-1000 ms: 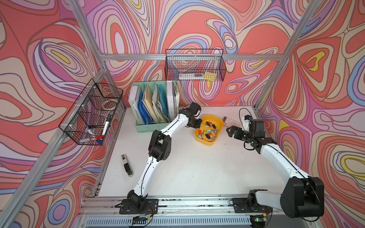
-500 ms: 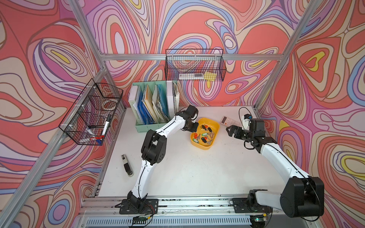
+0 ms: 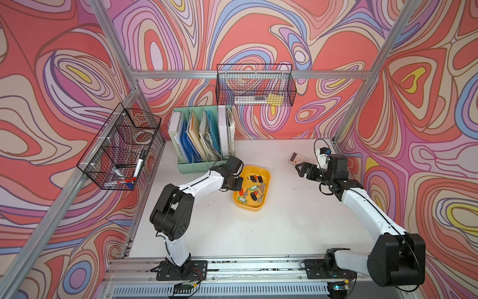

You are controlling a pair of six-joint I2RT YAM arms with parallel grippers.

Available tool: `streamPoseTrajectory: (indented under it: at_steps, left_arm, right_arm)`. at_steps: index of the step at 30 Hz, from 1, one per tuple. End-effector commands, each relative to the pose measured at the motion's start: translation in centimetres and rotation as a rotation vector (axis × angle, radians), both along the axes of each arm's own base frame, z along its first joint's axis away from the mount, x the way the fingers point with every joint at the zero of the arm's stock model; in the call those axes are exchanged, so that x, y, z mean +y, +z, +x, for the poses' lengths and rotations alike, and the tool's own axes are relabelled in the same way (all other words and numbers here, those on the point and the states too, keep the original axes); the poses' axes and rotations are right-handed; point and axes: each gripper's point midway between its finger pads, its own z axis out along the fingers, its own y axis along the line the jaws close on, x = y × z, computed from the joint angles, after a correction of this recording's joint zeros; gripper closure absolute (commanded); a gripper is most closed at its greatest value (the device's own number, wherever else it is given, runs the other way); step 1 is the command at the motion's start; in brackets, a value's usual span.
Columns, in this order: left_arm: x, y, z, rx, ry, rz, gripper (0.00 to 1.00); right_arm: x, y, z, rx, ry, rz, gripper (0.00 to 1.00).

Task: Take the keys out of the storage box
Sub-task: Move the storage box to the center of the board.

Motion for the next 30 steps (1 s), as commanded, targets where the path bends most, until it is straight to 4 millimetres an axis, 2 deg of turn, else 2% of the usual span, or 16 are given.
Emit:
streamPoseTrajectory:
  at_steps: [1,8,12,16,21,25,28,30]
  left_arm:
    - [2.8,0.0,-1.9,-0.017,0.097,0.013,1.0]
    - [7.9,-1.1,-6.5,0.006,0.218,0.064,1.0]
    - [10.4,-1.7,-8.1,0.024,0.286,0.082,1.0]
    - [11.9,-1.5,-8.5,0.025,0.305,0.089,1.0]
    - [12.6,-1.3,-7.8,0.041,0.309,0.072,0.99]
    - [12.7,-0.5,-7.1,0.036,0.299,0.089,0.84]
    - [12.4,0.7,-6.8,0.017,0.276,0.08,0.64]
    - [12.1,1.7,-6.6,-0.007,0.266,0.06,0.55]
  right_arm:
    - [0.6,0.7,0.0,-0.032,0.03,0.03,0.02]
    - [1.2,0.5,-0.1,-0.028,0.059,0.052,0.02]
    - [1.4,0.2,-0.1,-0.021,0.066,0.056,0.02]
    - [1.5,0.0,-0.1,-0.015,0.072,0.061,0.02]
    - [1.5,0.0,-0.1,-0.013,0.074,0.056,0.02]
    - [1.4,0.2,-0.1,-0.016,0.074,0.053,0.02]
    - [1.5,0.3,-0.1,-0.018,0.074,0.055,0.02]
    - [1.6,0.3,-0.1,-0.019,0.076,0.062,0.02]
